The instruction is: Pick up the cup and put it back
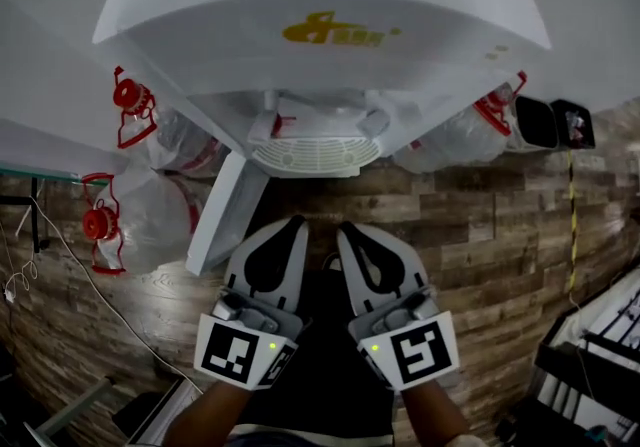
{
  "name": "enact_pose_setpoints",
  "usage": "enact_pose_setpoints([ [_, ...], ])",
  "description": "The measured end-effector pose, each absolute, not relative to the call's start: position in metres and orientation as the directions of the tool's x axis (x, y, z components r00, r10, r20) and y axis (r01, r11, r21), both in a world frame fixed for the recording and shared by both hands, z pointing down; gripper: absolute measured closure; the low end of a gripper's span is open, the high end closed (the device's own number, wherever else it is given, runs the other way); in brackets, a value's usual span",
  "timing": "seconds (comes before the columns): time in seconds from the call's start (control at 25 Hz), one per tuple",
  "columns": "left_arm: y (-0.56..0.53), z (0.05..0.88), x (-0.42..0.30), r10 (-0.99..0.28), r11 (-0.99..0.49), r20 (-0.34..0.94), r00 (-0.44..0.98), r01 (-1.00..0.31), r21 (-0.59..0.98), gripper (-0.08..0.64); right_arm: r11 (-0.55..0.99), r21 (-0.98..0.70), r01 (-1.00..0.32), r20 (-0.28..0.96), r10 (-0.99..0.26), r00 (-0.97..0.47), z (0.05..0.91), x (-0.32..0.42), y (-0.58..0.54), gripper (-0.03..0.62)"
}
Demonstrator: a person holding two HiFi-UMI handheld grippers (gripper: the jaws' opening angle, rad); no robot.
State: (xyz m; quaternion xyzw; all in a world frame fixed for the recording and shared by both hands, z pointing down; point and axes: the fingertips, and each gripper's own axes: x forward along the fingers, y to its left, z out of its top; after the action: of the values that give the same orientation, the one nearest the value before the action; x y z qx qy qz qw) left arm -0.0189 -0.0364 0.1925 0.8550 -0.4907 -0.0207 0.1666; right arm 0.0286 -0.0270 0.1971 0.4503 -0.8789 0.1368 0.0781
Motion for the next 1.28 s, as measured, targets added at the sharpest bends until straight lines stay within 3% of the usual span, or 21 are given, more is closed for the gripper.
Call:
enact_pose_setpoints([
  [0.84, -0.079, 0.352, -0.050, -0.855, -0.499, 0.000, 0.518, -0.825, 0.264, 0.554, 0.565, -0.116, -0.817, 0.218, -0.788, -0.575, 0.378, 0.053, -0.076, 0.569],
  [1.28, -0.091, 0.419, -0.042, -0.854, -0.494, 0.012, 0.521, -0.816, 0.300, 0.554, 0.577, -0.042, -0.815, 0.236, -0.787, -0.570, 0.465, 0.035, -0.093, 0.569],
])
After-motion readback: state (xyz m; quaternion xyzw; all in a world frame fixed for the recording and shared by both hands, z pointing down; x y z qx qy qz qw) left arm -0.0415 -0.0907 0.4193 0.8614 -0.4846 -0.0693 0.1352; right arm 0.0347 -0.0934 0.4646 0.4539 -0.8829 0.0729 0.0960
